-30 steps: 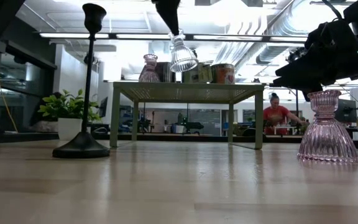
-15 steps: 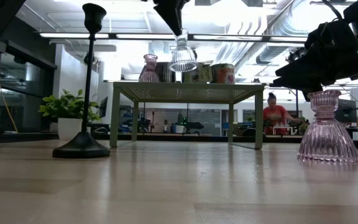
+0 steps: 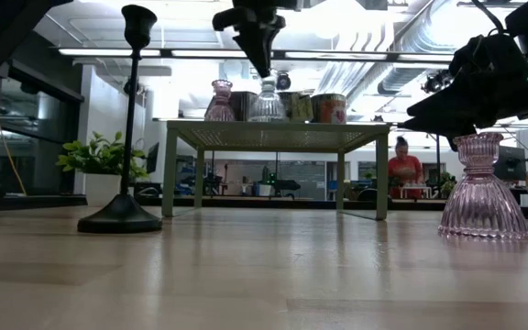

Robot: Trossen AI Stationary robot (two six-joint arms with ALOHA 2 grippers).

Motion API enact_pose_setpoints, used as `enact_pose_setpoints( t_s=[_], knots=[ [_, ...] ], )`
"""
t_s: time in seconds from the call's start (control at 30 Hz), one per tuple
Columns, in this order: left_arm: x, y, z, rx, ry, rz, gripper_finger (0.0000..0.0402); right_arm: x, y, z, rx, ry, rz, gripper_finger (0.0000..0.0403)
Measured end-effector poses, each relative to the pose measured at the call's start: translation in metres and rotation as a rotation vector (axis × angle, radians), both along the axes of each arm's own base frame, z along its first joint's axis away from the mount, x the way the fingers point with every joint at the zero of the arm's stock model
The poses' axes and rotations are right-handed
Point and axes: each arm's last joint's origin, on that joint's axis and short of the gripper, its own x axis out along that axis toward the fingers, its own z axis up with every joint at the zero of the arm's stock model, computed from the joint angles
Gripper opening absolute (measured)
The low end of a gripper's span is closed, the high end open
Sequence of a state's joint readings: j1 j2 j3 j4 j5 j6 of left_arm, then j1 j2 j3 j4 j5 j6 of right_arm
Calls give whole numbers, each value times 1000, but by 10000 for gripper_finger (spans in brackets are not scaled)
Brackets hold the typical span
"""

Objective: Pick & Place candle stick holders
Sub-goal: Put the transparent candle holder on the shelf aligned with the pink candle holder

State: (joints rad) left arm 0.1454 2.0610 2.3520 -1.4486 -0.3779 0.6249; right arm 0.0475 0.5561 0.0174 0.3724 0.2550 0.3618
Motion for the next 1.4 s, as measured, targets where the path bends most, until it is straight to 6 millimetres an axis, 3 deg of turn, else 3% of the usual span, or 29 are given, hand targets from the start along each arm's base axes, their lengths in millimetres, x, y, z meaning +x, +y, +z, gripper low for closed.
enact_pose_setpoints(
  t_s=[0.2,1.03,1.4],
  knots=[
    [-1,12,1,-44,-40,65,6,0,0,0,0,3,0,148],
    [11,14,-20,-43,6,122,6,0,0,0,0,5,0,148],
    [11,15,-20,-43,0,124,72,0,0,0,0,4,0,148]
  ],
)
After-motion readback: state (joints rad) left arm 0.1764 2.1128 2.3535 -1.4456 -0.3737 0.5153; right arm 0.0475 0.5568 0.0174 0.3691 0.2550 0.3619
